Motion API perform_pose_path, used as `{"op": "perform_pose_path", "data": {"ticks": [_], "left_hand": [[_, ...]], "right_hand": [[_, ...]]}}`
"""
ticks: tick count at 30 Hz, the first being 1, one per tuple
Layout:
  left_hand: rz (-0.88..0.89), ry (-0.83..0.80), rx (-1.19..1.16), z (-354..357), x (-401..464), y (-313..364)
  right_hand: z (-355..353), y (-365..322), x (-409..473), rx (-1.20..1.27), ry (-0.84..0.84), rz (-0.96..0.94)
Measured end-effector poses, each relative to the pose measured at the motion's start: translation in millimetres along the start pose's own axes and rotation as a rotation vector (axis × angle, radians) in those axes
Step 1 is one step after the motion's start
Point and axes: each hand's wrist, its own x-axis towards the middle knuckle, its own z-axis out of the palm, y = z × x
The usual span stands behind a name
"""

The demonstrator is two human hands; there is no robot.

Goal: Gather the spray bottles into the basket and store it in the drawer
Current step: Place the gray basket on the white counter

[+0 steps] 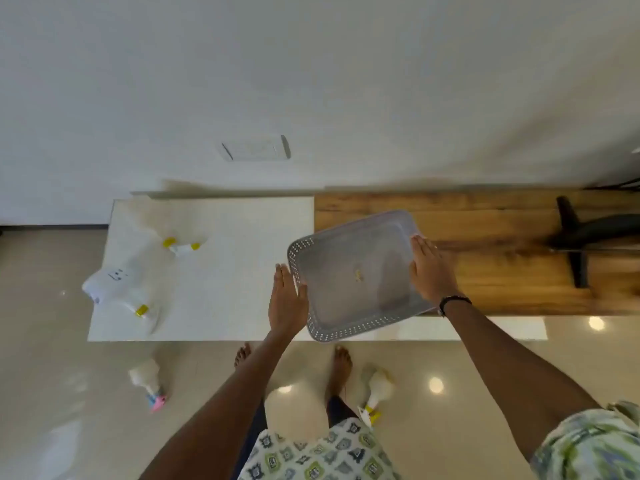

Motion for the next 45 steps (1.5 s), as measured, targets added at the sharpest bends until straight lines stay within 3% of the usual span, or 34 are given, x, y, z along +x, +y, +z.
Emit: {"op": "perform_pose_path", "data": {"ticks": [4,9,17,21,26,33,45], "left_hand": [[-0.201,-0.059,-0.049,27,9,-16],[-0.328,-0.07,-0.129,51,24,-25],[-0.396,0.061,-0.199,47,37,-26],[-0.391,0.092,-0.213,31,38,-38],[-0.373,0.158,-0.203,-11,30,-55],[-0.372,0.22,-0.139,-92,18,-112],[-0.305,0.148,-0.052,-192,58,-246]], "right_hand": [[23,25,5,0.092,-0.022,0.16],[30,37,18,0.293,-0.002,0.284],[39,35,32,0.473,0.12,0.496],[32,15,23,0.545,0.21,0.475],[37,-23,7,0.571,0.253,0.474],[40,-130,-18,0.64,0.257,0.445],[109,-278,-18,0.712,0.239,0.52]]}}
